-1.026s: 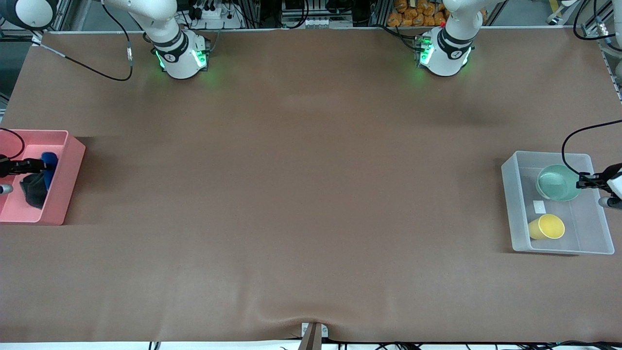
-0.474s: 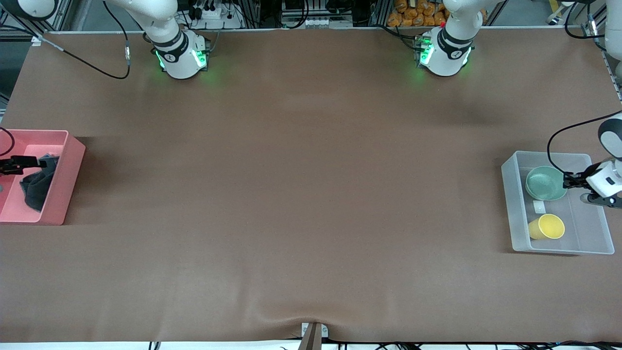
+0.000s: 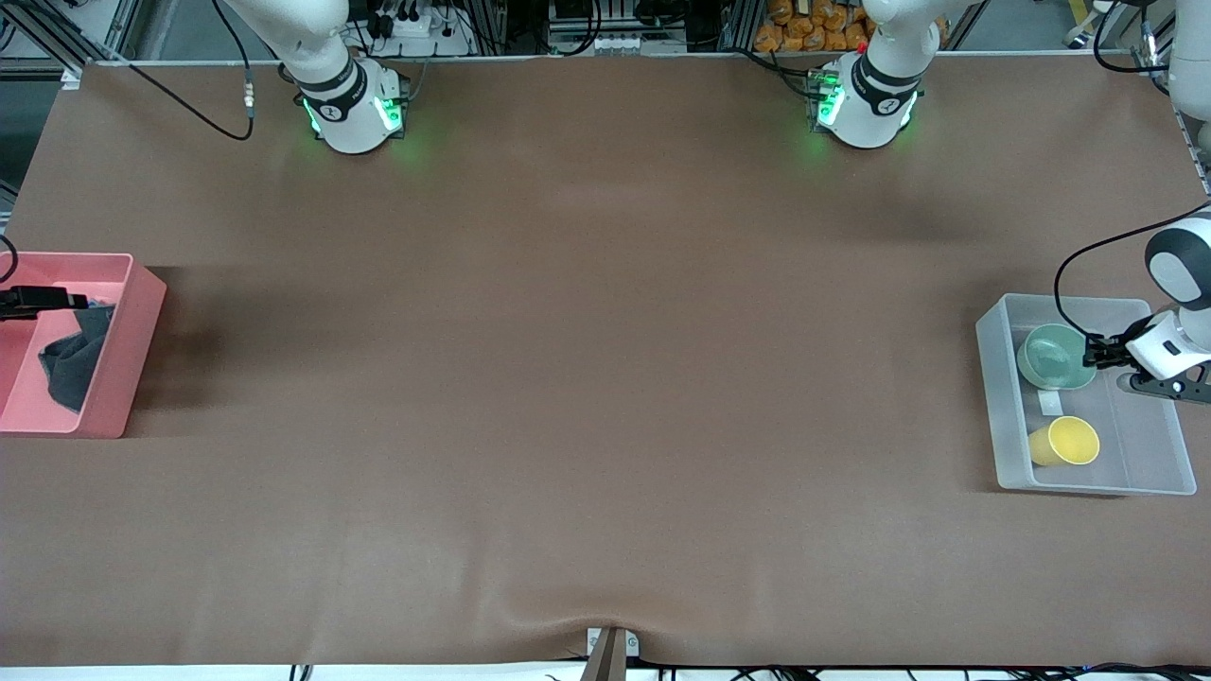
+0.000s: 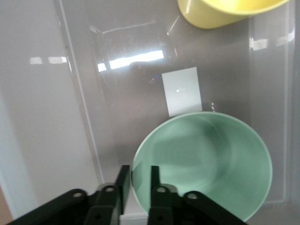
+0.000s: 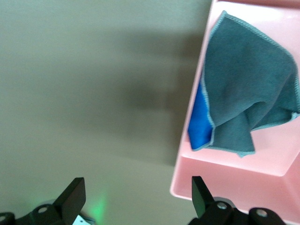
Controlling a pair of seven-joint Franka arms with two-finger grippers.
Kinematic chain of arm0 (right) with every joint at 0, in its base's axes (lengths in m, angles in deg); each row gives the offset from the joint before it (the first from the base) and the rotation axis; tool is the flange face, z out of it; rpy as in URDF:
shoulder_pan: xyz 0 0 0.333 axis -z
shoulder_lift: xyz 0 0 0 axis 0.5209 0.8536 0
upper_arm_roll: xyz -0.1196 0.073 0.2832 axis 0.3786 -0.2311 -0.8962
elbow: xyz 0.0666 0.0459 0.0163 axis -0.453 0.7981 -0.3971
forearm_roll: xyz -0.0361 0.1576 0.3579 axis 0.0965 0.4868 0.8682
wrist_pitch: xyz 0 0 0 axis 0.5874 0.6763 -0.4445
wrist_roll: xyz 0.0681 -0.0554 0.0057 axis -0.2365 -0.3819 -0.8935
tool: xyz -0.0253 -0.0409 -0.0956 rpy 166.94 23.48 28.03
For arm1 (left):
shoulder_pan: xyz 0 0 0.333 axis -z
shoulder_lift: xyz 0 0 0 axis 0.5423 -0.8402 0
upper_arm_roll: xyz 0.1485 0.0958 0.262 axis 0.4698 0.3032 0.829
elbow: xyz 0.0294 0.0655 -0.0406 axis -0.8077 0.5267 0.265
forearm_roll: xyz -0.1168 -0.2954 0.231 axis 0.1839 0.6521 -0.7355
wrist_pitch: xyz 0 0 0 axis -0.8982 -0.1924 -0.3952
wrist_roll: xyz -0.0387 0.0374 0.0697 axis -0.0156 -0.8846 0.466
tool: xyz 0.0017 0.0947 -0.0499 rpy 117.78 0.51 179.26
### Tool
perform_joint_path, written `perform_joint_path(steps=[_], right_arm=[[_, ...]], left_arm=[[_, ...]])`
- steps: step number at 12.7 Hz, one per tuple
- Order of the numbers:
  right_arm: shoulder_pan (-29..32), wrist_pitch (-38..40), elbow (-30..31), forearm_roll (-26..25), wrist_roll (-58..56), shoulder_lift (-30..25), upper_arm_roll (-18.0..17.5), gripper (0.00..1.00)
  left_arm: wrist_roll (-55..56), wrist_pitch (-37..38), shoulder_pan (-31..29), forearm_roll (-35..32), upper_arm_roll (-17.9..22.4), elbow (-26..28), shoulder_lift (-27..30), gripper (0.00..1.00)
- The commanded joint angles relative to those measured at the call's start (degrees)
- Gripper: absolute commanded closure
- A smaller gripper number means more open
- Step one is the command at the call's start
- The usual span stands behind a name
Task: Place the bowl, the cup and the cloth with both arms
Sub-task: 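Open both grippers and lift them away from the bins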
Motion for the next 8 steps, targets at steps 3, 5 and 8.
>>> perform_joint_path(steps=[3, 5, 8], right_arm=[[-8.5, 1.5, 8.6, 0.4, 16.4, -9.5, 0.1, 0.00], [-12.2, 2.3, 10.0, 1.1, 21.3, -11.8, 0.0, 0.00], [-18.7, 2.3, 10.4, 1.5, 31.0, -13.9, -0.1, 0.00]], left_arm=[[-0.2, 4.4, 0.3, -0.7, -0.5, -2.2, 4.7, 0.00], [0.0, 13.2, 0.9, -0.6, -0.6, -8.6, 5.0, 0.00], [5.1, 21.5, 3.6, -0.4, -0.8, -12.7, 8.3, 0.00]])
